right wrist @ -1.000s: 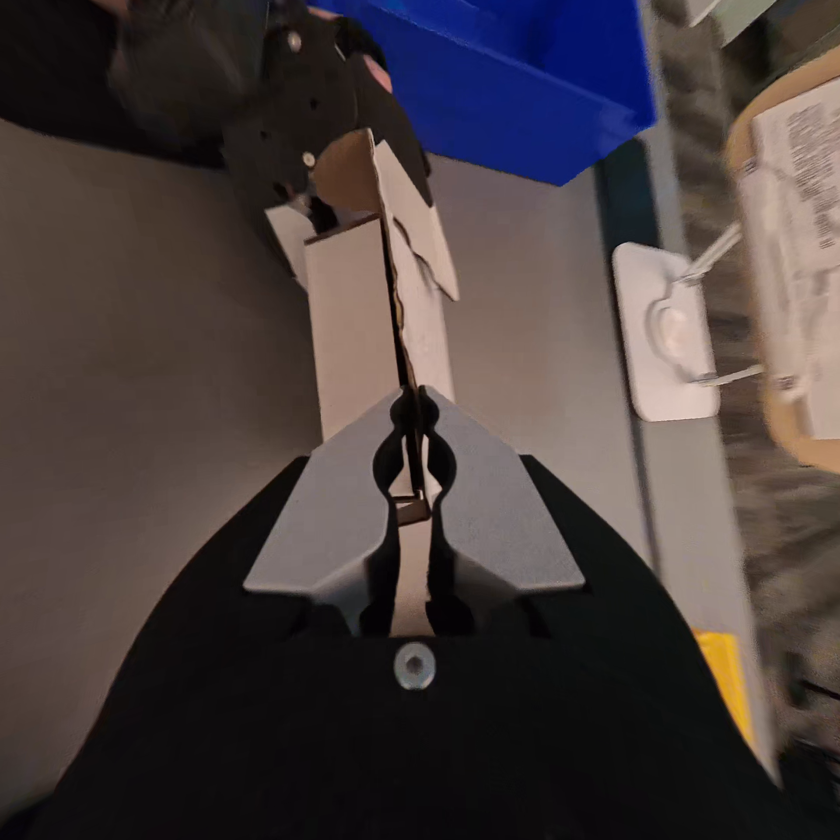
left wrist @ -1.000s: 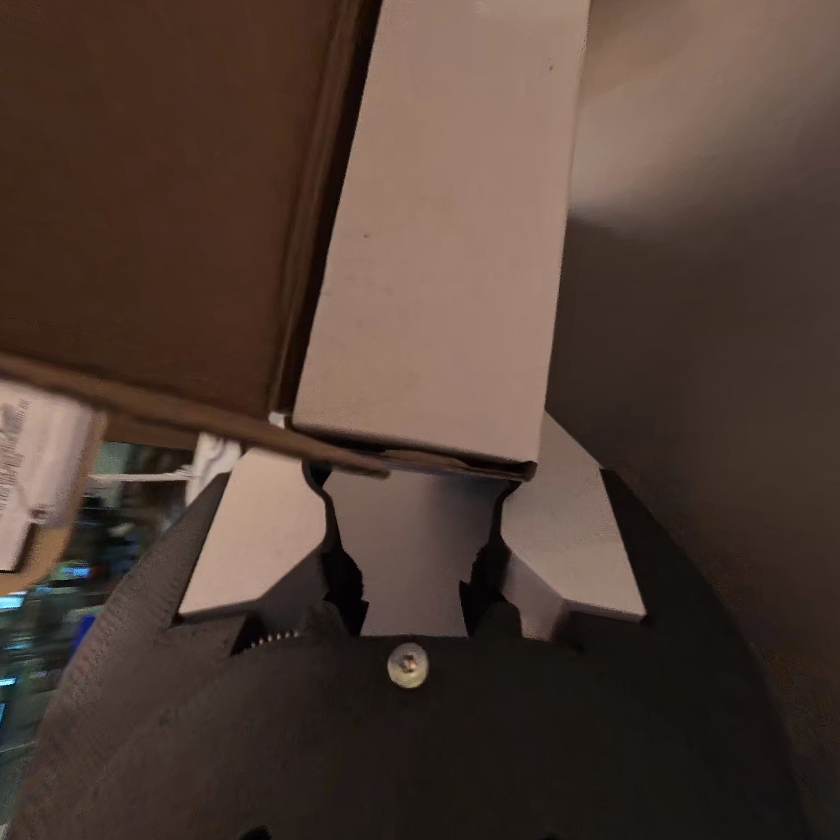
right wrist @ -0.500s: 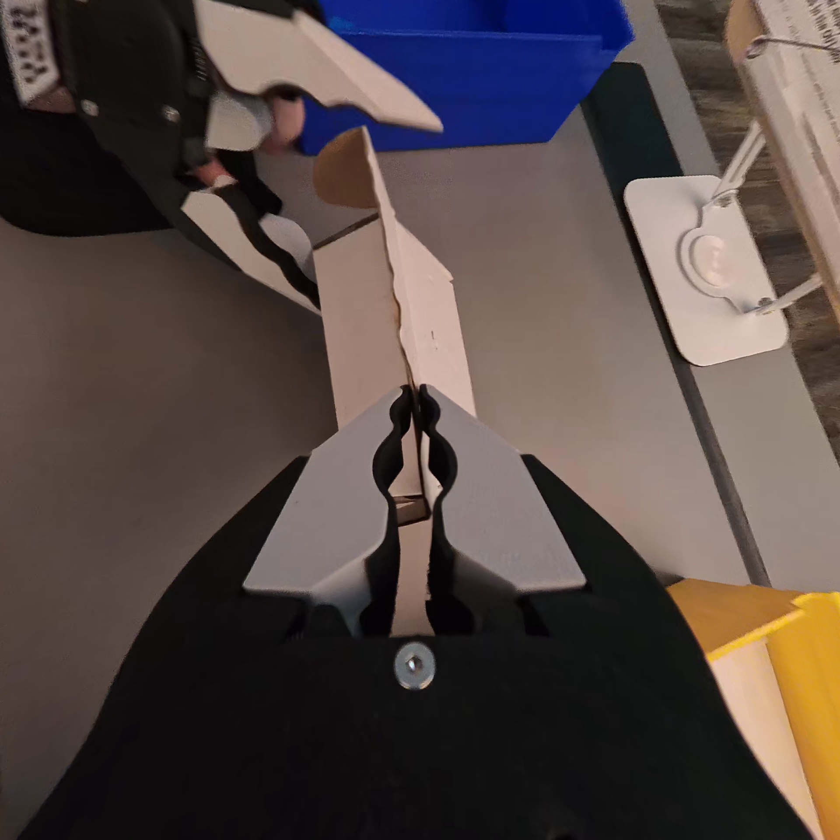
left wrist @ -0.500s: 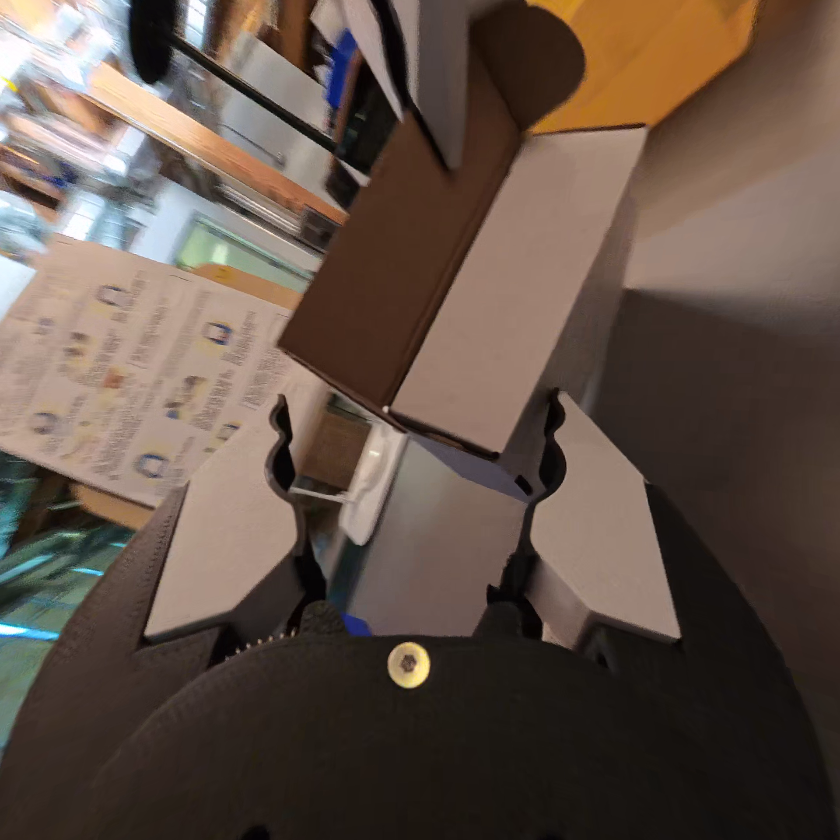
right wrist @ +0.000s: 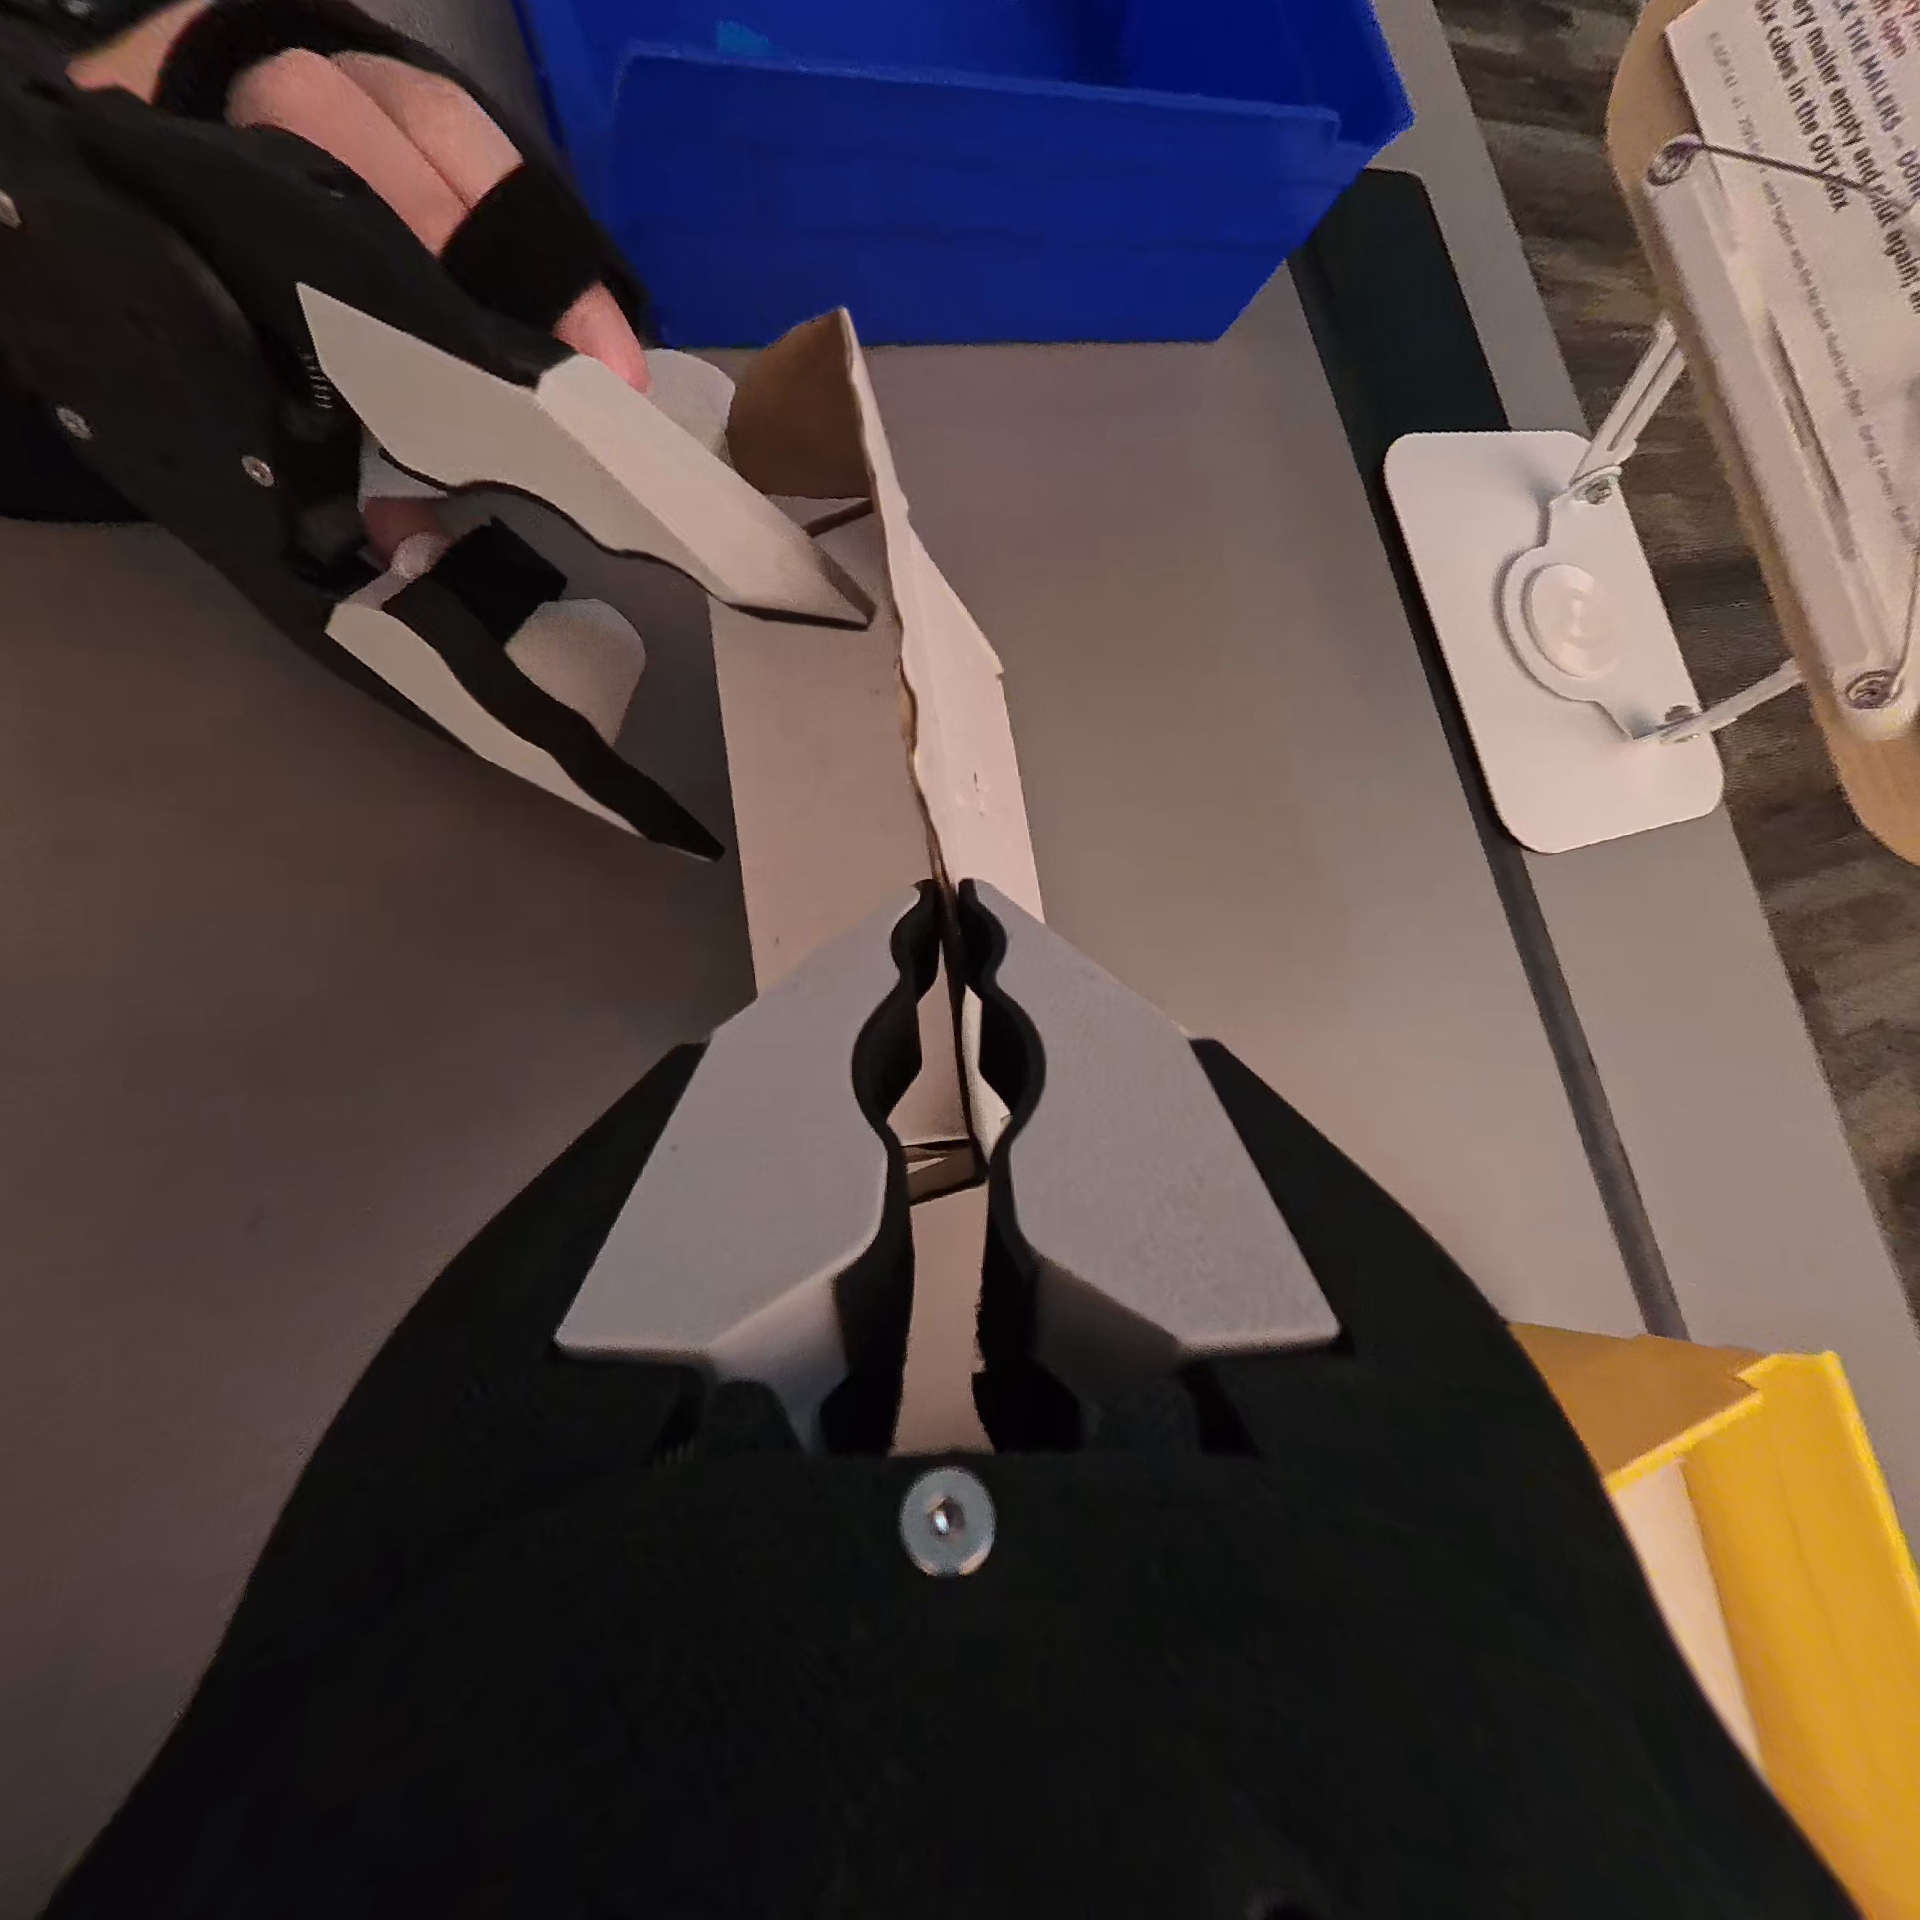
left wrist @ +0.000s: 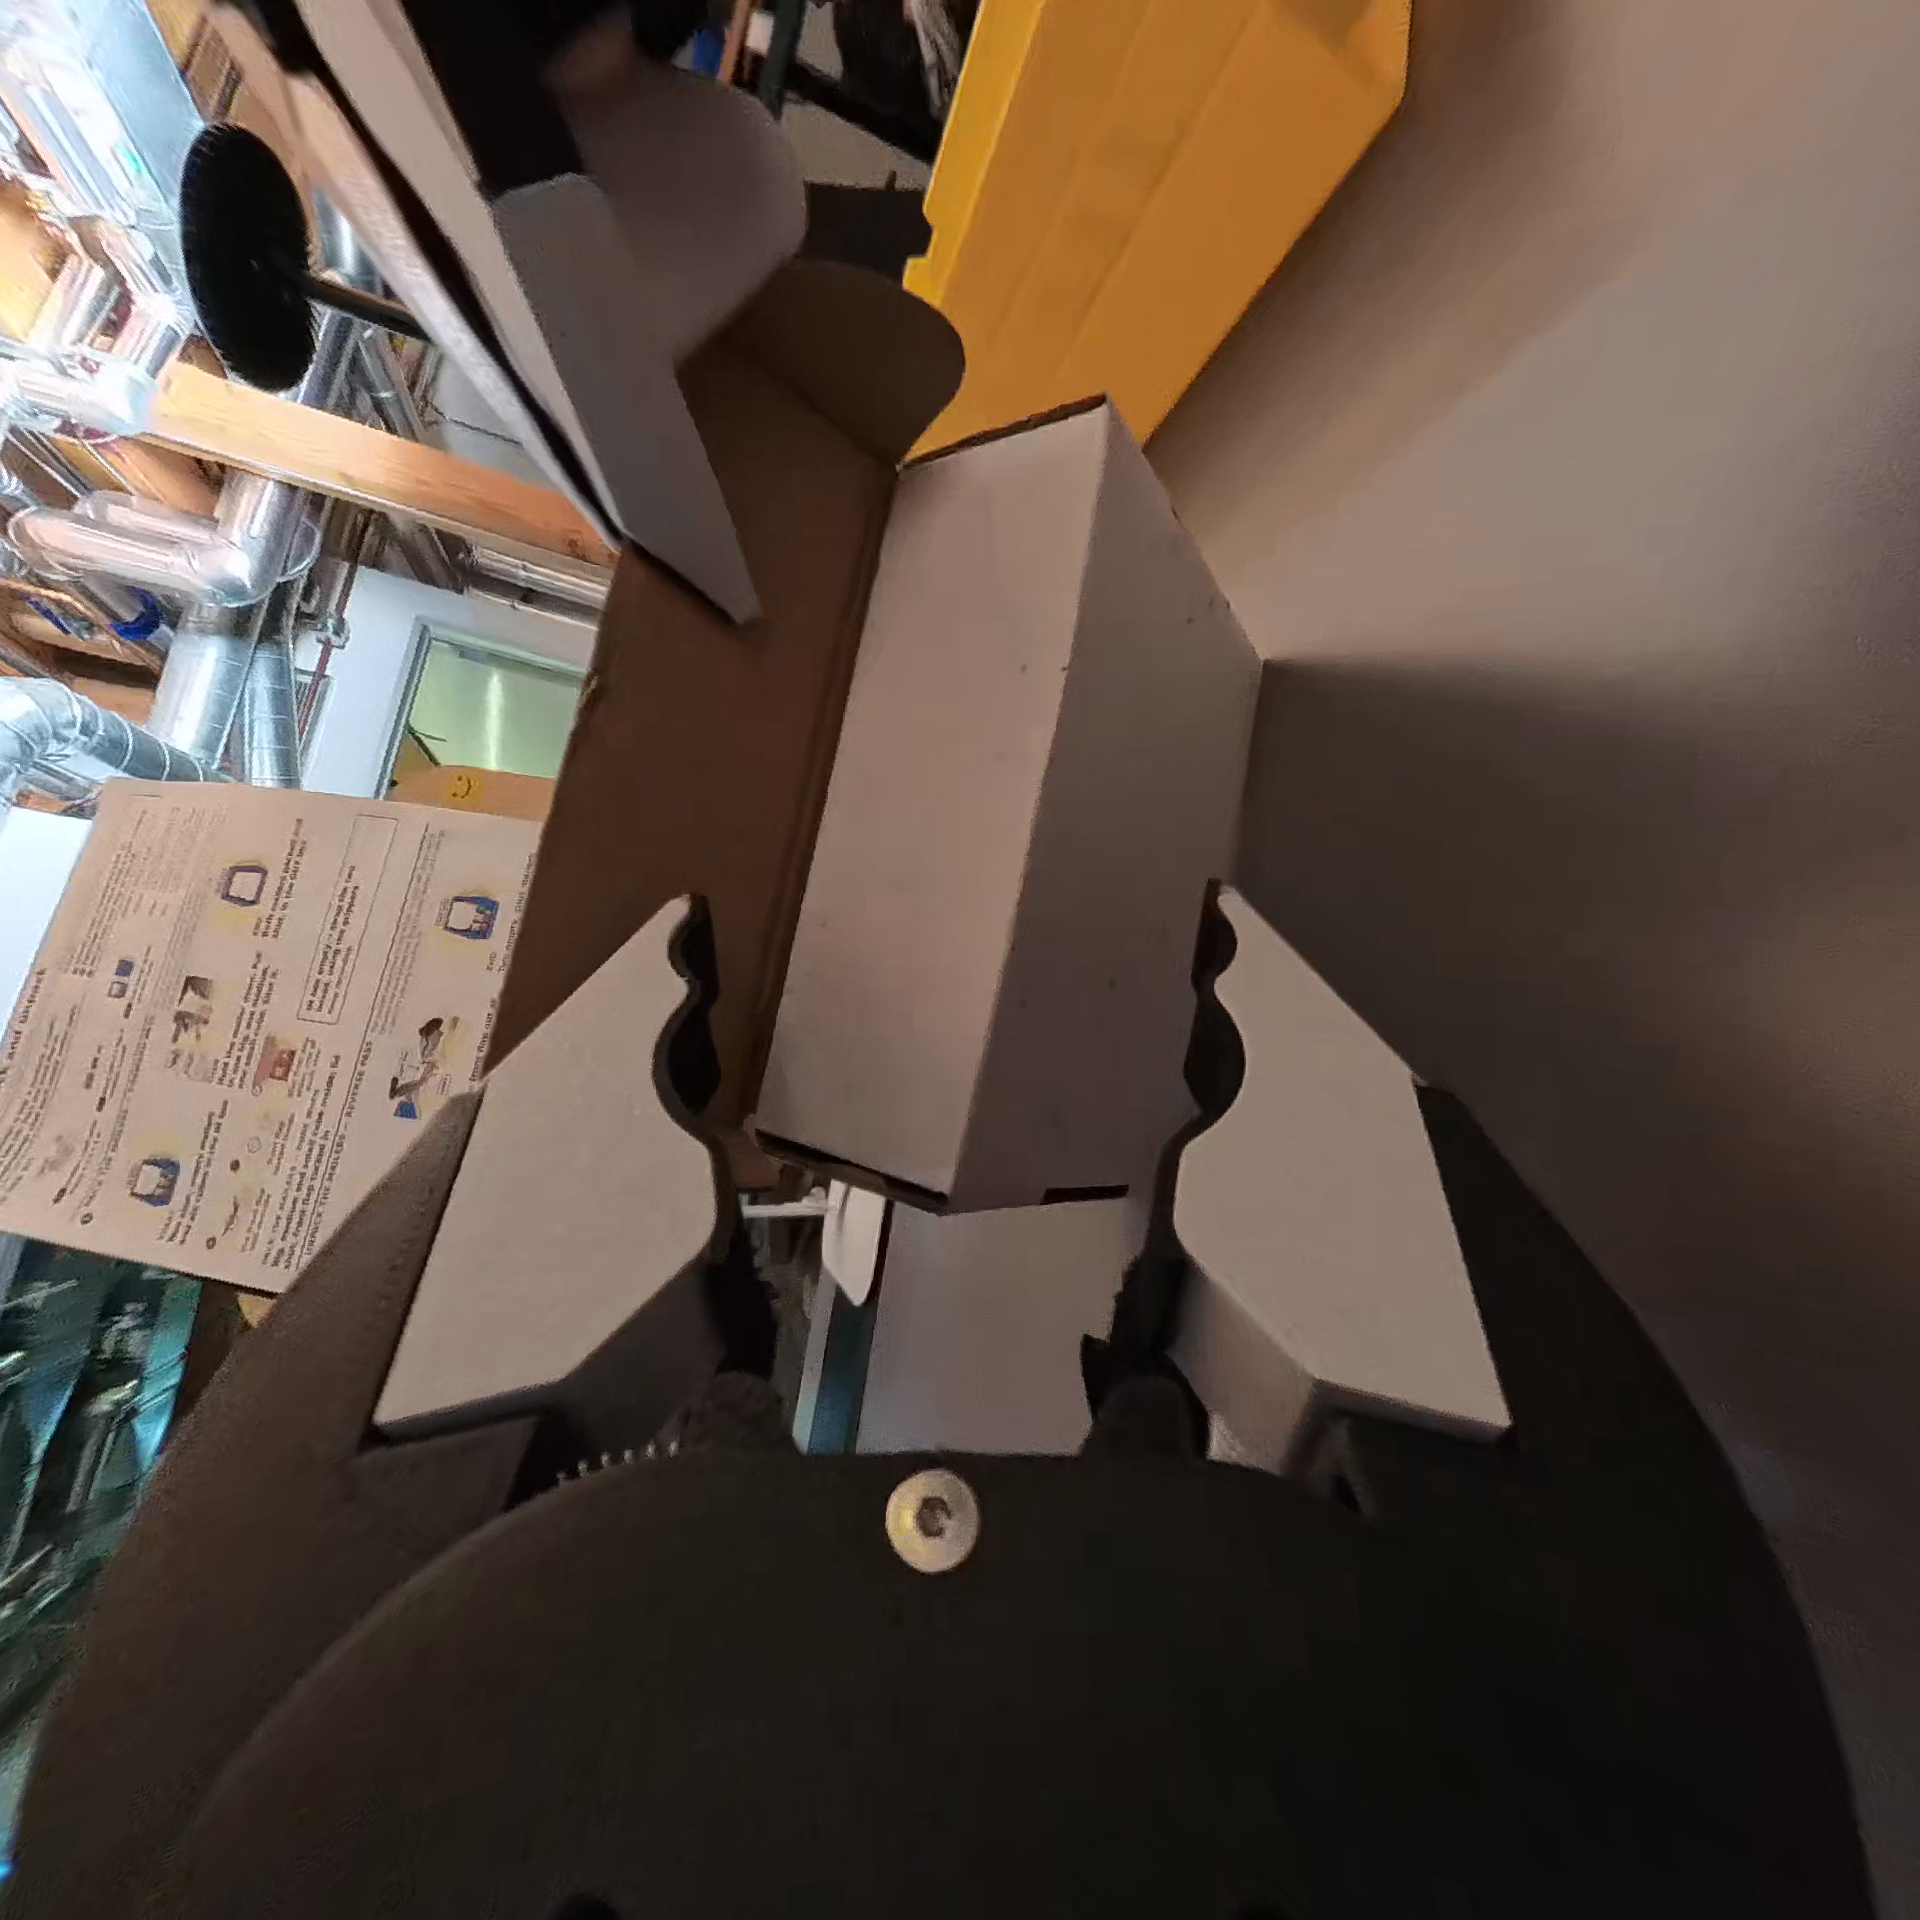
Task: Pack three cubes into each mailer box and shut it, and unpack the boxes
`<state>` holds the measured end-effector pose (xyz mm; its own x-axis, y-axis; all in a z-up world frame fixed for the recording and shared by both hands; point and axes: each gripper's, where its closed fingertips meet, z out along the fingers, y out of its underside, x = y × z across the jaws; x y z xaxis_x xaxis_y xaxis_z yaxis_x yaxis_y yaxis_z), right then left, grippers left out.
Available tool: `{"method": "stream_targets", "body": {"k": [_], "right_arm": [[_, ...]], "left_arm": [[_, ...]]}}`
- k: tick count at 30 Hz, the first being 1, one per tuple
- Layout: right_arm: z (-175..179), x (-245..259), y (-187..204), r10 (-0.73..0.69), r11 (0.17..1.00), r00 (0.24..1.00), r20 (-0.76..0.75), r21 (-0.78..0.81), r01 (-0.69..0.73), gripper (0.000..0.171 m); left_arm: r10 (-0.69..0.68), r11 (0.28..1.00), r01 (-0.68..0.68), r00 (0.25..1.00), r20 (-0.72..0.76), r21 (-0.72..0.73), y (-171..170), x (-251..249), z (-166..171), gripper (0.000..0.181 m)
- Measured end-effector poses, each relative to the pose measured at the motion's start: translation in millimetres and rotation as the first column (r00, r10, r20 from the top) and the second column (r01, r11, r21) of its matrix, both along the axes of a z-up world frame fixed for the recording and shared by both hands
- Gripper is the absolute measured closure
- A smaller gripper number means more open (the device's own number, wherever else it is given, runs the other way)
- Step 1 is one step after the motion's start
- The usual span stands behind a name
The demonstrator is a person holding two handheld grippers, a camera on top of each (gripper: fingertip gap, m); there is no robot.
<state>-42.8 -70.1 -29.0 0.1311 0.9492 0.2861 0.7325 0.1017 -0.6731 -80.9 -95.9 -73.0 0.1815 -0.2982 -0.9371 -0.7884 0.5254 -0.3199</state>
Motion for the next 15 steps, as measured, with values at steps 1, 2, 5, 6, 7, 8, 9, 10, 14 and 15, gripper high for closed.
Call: {"method": "stream_targets", "body": {"k": [1,2,5,6,7,8,9,10,14,15], "right_arm": [[-1,-1,-1,0.003,1.0,1.0,0.009,0.013,-0.003,0.169],[-1,-2,-1,0.004,1.0,1.0,0.017,0.021,-0.004,0.169],[-1,-3,-2,0.002,0.999,1.0,0.026,0.035,-0.003,0.169],[-1,-3,-2,0.001,0.999,1.0,0.025,0.034,-0.002,0.169],[-1,-4,-2,0.003,1.0,1.0,0.023,0.029,-0.004,0.169],[-1,-4,-1,0.0,0.999,1.0,0.022,0.032,-0.001,0.169],[-1,-4,-1,-0.003,0.999,1.0,0.023,0.035,0.002,0.169],[-1,-4,-1,-0.004,0.999,1.0,0.024,0.033,0.003,0.169],[-1,-4,0,-0.014,1.0,1.0,0.02,0.019,0.014,0.17],[0,-4,1,-0.019,1.0,1.0,0.016,0.016,0.019,0.17]], "left_arm": [[0.013,1.0,-0.013,1.0,-0.009,0.01,2,0,-1,0.095],[0.025,0.999,-0.024,1.0,-0.011,0.027,3,-1,-1,0.098],[0.03,1.0,-0.03,0.999,-0.025,-0.002,3,1,-9,0.107],[0.038,0.999,-0.039,0.999,-0.033,-0.03,5,1,-14,0.11],[0.047,0.998,-0.049,0.998,-0.035,-0.047,7,1,-17,0.105],[0.055,0.997,-0.057,0.998,-0.037,-0.053,8,1,-18,0.104],[0.059,0.997,-0.061,0.997,-0.041,-0.057,9,1,-19,0.103],[0.062,0.996,-0.064,0.997,-0.044,-0.06,9,1,-19,0.104],[0.058,0.996,-0.061,0.997,-0.043,-0.065,7,2,-18,0.109],[0.058,0.996,-0.061,0.997,-0.046,-0.065,7,1,-19,0.108]]}}
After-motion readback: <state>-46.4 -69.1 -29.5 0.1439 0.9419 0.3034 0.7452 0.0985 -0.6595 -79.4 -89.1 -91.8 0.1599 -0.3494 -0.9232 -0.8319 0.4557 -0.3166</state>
